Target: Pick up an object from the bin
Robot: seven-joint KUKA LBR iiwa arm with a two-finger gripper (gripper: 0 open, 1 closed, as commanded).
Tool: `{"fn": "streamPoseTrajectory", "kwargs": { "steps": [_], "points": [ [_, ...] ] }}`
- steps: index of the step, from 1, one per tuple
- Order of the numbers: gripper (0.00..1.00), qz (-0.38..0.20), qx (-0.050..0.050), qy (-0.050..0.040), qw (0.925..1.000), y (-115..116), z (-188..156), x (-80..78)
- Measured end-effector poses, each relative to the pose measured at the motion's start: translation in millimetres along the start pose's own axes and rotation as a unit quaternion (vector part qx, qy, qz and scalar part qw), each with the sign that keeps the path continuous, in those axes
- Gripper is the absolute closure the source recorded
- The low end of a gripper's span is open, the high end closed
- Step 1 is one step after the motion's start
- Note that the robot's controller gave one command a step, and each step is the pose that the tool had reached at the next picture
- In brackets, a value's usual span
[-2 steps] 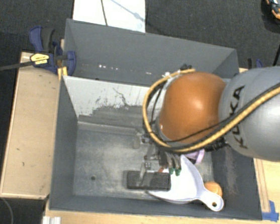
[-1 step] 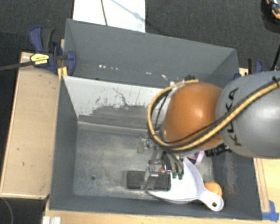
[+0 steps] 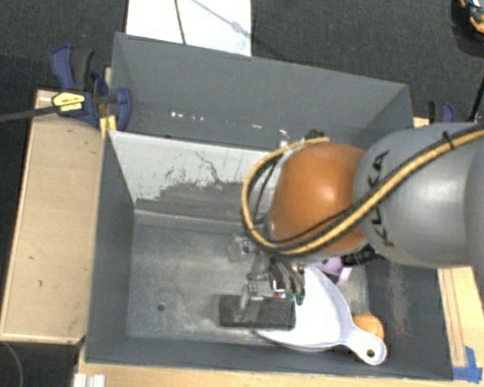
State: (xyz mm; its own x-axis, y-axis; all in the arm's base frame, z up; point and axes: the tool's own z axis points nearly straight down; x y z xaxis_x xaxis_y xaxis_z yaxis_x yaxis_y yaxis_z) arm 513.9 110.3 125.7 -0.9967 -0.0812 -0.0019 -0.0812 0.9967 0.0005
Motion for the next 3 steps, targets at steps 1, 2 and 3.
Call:
{"fn": "streamPoseTrajectory", "kwargs": {
  "steps": [1,2,3],
  "points": [
    [0.0,-0.066,0.0,-0.0013,0.9978,-12.0,26.4,14.4],
    [1.0,-0.035,0.0,0.0003,0.9994,-25.5,55.4,16.5],
    [1.0,-0.034,0.0,0.0004,0.9994,-25.5,55.4,16.6]
  ]
}}
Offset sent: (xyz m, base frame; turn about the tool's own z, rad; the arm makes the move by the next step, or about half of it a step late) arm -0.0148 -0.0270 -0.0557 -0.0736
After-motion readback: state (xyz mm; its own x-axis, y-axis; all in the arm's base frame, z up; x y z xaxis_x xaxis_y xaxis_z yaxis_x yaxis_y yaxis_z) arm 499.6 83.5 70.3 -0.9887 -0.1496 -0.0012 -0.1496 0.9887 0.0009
